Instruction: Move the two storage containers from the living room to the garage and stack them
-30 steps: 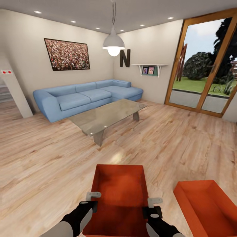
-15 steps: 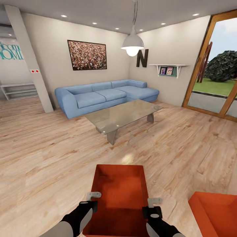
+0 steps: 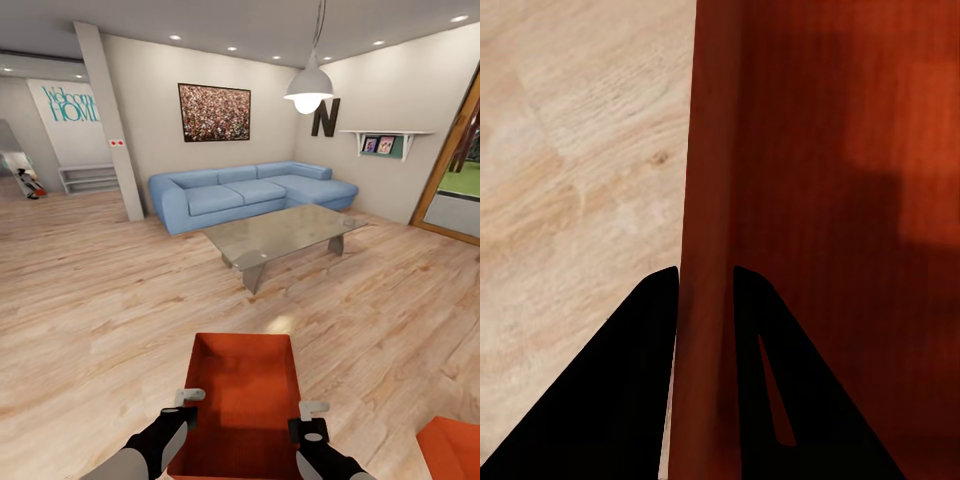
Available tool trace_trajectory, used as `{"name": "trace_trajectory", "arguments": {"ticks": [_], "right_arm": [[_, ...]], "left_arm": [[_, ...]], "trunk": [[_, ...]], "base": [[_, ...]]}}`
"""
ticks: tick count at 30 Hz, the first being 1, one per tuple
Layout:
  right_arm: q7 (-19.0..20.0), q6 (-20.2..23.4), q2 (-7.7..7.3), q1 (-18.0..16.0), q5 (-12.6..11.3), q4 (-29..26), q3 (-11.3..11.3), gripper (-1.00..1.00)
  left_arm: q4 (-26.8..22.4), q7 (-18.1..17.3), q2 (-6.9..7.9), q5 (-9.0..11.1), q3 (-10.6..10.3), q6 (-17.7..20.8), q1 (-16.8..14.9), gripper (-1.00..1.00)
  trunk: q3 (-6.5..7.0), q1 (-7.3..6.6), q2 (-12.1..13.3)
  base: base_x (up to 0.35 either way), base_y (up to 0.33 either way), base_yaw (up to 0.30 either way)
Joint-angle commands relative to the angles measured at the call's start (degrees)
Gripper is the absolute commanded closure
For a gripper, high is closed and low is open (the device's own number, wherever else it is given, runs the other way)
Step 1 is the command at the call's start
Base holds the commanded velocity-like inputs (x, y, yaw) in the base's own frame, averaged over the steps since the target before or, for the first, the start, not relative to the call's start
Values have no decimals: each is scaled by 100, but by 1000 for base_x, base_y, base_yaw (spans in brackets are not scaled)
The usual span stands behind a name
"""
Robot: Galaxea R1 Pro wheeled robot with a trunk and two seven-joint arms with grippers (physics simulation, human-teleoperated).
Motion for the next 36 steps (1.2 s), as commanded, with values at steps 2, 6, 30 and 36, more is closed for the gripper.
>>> {"name": "trace_trajectory", "arguments": {"ticks": [2,6,30,36], "right_arm": [[-56,-3,-7,-4,-116,71,-7,100],[-56,-3,-7,-4,-116,71,-7,100],[-59,-3,-16,-4,-116,71,-7,100],[-57,-3,-16,-4,-116,71,-7,100]], "left_arm": [[-33,80,27,-154,-14,49,-4,100],[-34,80,27,-154,-14,49,-4,100],[-33,80,27,-154,-14,58,-4,100],[-34,80,27,-154,-14,64,-4,100]], "trunk": [[-5,-1,-3],[-5,-1,-3],[-5,-1,-3],[-5,-1,-3]], "base": [[0,0,300],[0,0,300],[0,0,300],[0,0,300]]}}
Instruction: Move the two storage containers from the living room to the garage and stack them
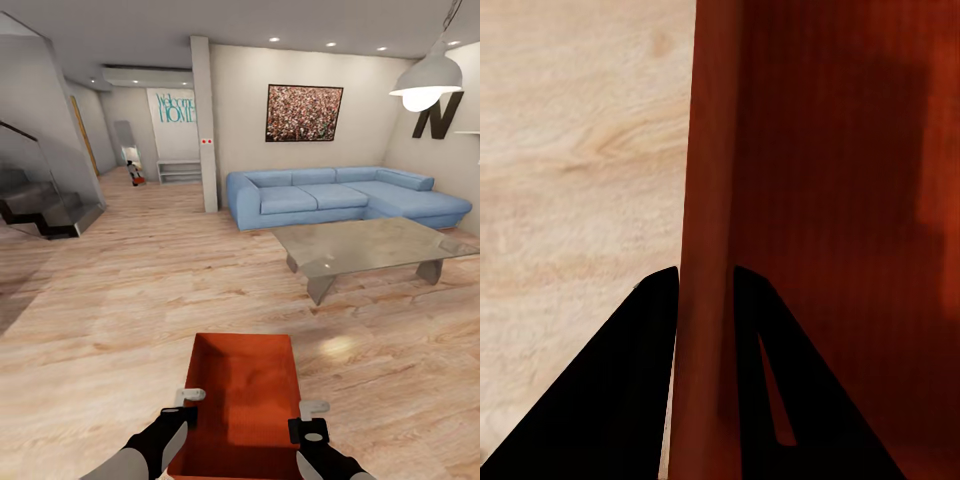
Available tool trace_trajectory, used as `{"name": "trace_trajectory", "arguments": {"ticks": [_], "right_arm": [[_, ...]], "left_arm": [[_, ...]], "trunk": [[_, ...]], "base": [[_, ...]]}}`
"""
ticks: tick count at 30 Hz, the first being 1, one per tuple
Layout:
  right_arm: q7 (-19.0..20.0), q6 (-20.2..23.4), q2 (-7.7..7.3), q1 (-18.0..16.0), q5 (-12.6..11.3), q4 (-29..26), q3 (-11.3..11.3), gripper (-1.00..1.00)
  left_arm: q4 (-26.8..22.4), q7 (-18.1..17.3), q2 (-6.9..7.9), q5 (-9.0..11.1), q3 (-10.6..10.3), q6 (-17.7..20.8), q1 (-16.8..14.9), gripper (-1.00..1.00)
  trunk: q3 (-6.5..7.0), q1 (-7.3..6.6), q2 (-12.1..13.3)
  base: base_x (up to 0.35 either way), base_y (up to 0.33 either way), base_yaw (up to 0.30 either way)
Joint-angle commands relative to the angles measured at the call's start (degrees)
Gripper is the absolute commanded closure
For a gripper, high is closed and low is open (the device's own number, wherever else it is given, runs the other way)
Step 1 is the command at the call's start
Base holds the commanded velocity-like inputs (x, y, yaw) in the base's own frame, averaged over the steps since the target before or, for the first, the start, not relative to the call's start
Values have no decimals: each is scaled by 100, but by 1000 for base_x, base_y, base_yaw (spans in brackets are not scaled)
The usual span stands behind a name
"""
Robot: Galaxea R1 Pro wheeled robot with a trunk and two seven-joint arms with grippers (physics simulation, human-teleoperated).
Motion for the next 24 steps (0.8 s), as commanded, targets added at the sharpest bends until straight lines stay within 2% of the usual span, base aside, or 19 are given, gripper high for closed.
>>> {"name": "trace_trajectory", "arguments": {"ticks": [1,24], "right_arm": [[-59,-5,-8,-5,-89,74,-22,100],[-60,-5,-8,-5,-89,74,-22,100]], "left_arm": [[-29,76,35,-131,-28,51,-3,100],[-53,78,37,-131,-26,83,-3,100]], "trunk": [[-5,-1,-3],[-5,-1,-3]], "base": [[0,0,300],[12,0,300]]}}
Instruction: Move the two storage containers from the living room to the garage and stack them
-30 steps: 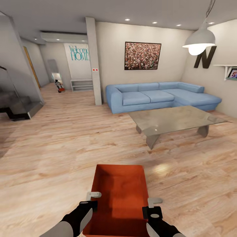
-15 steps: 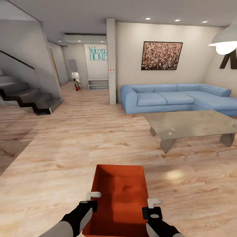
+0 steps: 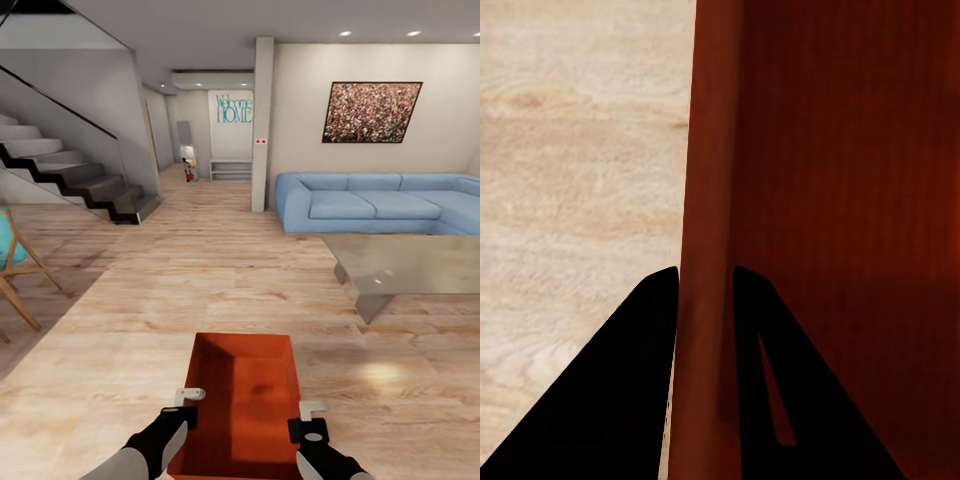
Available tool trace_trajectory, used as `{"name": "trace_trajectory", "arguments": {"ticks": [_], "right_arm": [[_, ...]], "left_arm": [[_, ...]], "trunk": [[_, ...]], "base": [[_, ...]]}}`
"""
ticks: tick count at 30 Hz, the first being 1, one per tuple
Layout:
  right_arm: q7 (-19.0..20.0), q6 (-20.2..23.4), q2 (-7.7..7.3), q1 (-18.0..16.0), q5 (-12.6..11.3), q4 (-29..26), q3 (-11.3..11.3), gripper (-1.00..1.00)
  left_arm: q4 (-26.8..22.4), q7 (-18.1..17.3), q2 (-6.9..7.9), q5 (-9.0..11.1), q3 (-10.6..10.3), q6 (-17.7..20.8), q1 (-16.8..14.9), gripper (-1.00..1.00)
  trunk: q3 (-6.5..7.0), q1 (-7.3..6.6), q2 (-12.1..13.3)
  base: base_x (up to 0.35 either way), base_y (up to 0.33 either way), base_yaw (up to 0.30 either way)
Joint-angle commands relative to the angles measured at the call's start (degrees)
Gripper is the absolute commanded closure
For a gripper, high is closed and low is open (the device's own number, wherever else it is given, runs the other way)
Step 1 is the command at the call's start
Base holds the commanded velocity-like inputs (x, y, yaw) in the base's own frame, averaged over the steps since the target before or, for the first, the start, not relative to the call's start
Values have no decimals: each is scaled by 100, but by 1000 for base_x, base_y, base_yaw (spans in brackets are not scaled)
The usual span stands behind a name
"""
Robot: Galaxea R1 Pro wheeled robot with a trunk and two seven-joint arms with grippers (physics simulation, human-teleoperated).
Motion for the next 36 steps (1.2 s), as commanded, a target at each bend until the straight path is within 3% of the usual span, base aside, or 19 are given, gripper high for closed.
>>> {"name": "trace_trajectory", "arguments": {"ticks": [1,8,36], "right_arm": [[-58,-5,-13,-4,-78,73,-18,100],[-57,-5,-19,-4,-78,73,-18,100],[-56,-5,-25,-4,-78,73,-18,100]], "left_arm": [[-22,74,36,-132,-16,33,-4,100],[-9,73,39,-132,-24,21,-4,100],[-9,73,39,-132,-26,12,-4,100]], "trunk": [[-5,1,-3],[-5,1,-3],[-5,1,-3]], "base": [[256,0,300],[309,0,226],[322,0,3]]}}
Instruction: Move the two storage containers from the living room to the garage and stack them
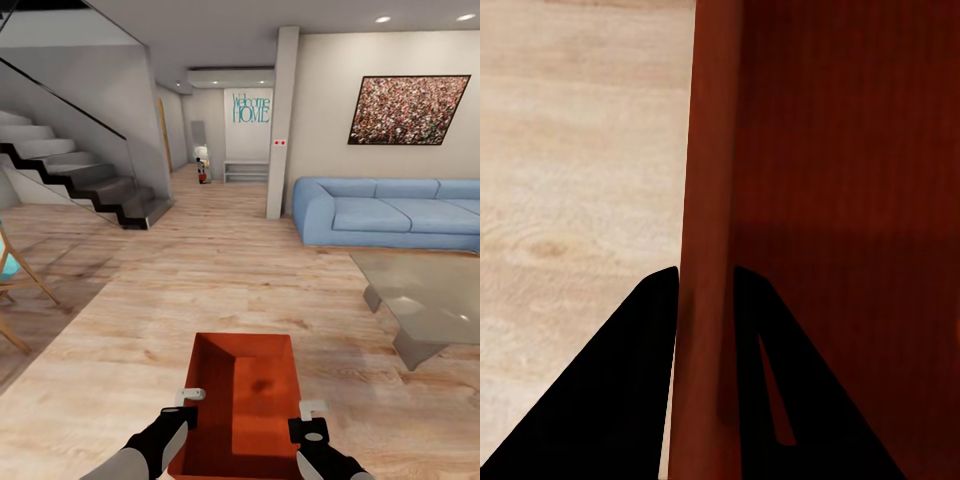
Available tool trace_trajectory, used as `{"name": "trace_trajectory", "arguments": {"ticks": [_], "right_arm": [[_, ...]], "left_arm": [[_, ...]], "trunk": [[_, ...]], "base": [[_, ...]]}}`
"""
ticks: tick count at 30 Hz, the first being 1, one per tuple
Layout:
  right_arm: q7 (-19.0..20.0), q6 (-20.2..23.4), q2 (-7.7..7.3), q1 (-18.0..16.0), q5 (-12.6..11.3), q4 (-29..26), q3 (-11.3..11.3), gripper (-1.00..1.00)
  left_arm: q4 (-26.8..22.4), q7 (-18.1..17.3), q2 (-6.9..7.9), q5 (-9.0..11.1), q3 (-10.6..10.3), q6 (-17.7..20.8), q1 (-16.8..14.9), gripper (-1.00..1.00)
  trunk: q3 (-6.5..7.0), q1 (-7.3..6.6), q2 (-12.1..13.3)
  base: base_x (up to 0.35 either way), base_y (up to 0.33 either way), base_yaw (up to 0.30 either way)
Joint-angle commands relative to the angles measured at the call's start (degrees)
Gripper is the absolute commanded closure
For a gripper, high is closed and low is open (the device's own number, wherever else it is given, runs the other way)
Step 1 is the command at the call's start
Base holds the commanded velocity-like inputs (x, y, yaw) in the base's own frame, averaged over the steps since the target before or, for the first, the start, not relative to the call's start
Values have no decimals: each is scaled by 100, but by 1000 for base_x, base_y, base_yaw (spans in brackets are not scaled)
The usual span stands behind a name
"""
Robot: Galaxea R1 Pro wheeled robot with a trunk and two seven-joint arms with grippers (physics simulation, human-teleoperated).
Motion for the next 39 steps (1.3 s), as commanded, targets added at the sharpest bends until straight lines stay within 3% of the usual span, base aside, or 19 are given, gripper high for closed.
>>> {"name": "trace_trajectory", "arguments": {"ticks": [1,39], "right_arm": [[-55,-5,-13,-5,-92,87,-22,100],[-55,-5,-20,-5,-92,87,-22,100]], "left_arm": [[-30,75,48,-124,-42,50,-2,100],[-26,75,48,-124,-46,50,-2,100]], "trunk": [[-5,3,-2],[-5,3,-2]], "base": [[322,0,0],[322,0,0]]}}
